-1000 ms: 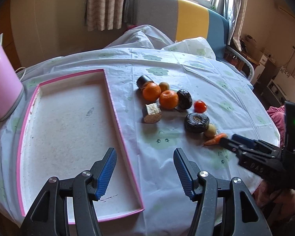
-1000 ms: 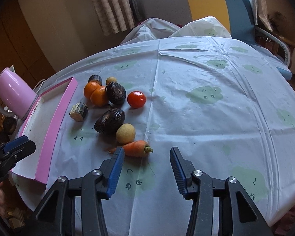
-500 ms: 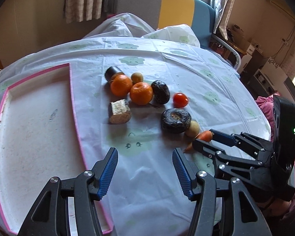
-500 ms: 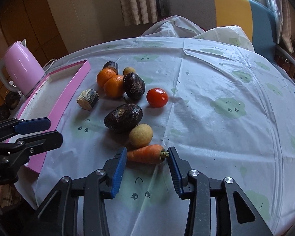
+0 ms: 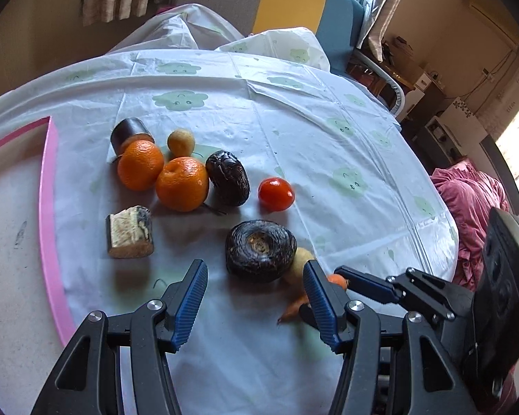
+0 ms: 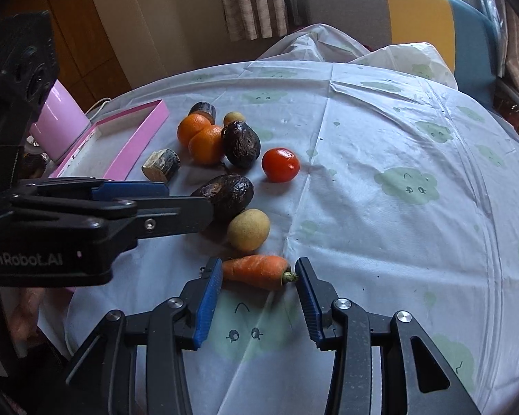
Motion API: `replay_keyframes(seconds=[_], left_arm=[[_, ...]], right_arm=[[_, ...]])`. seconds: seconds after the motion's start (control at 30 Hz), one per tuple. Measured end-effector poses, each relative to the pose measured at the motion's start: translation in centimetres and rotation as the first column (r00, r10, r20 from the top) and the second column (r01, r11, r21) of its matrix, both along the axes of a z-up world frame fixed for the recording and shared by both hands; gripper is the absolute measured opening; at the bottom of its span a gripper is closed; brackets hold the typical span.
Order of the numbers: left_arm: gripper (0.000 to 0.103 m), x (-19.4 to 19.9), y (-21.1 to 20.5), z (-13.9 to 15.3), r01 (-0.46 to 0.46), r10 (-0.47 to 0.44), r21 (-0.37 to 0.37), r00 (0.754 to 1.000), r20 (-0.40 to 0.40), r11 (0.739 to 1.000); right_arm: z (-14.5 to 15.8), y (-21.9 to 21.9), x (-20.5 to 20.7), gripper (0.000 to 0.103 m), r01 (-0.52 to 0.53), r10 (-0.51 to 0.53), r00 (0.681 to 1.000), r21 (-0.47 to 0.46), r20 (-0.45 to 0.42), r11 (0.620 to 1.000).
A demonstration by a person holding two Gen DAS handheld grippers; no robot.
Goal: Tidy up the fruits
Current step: 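Grasp the dark round dried fruit with the left tool while the right tool grasps the carrot, then place the dark round fruit in the tray with the left tool while the right tool carries the carrot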
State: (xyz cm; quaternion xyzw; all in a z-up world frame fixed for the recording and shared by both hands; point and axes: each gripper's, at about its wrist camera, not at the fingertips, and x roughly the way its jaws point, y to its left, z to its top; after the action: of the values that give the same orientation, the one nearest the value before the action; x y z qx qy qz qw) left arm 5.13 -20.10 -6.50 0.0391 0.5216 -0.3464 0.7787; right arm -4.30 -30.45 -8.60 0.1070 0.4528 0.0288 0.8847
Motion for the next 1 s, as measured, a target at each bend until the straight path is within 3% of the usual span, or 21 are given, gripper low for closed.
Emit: replay_keyframes(seconds=[0.2,0.23,0.27,0.47,0.53,0.6,0.73,0.77,0.83,1.0], left_arm=[[0.059,1.0,-1.2,-0.7,-0.013,0.013,-0.022,0.999,-0.036,1.000],[0.058,1.1,-1.3,-1.0,-0.011,0.010,-0.025,0.999,-0.046,1.000],[0.049,1.3,-1.4,-1.2,-0.015,0.014,-0.024,0.999,-0.051,1.000],[0.049,1.2,-0.2,-1.1,-0.023,0.019,-0.074,0.998,-0.054,0.997],[0.049,1.0,0.6,-0.6,-0.035,0.031,-0.080,0.999,-0.044,0.996],[0.049,0.8,1.6,0.0,-0.052,0.050,-0.084,0.998,-0.032,0.995],[0.049,0.5,3.9,1.3,-0.087,0.087,-0.081,0.996,-0.008,0.993],[0.049,0.5,4.3,1.5,-0.093,0.093,-0.083,0.996,-0.003,0.992],[0.049,0.4,5.4,2.1,-0.107,0.108,-0.086,0.994,0.013,0.991],[0.049,0.3,8.5,3.1,-0.156,0.160,-0.096,0.986,0.038,0.983]], right_arm=[[-0.1,-0.1,0.0,0.045,0.006,-0.006,1.000,0.012,0.006,1.000],[-0.1,-0.1,0.0,0.045,0.006,-0.006,1.000,0.012,0.007,1.000],[-0.1,-0.1,0.0,0.045,0.006,-0.006,1.000,0.012,0.009,1.000],[-0.1,-0.1,0.2,0.046,0.009,-0.009,1.000,0.015,0.013,1.000],[-0.1,-0.1,0.3,0.052,0.006,-0.007,1.000,0.023,0.012,1.000],[-0.1,0.1,0.4,0.064,-0.004,0.003,1.000,0.037,0.017,0.999],[-0.2,0.9,0.8,0.068,-0.005,0.005,1.000,0.009,0.018,1.000],[-0.1,1.0,0.8,0.067,-0.003,0.003,1.000,0.005,0.016,1.000],[0.0,1.1,0.9,0.052,0.007,-0.006,1.000,-0.018,0.010,1.000],[0.5,1.0,0.2,0.039,-0.005,0.005,1.000,-0.042,0.001,0.999]])
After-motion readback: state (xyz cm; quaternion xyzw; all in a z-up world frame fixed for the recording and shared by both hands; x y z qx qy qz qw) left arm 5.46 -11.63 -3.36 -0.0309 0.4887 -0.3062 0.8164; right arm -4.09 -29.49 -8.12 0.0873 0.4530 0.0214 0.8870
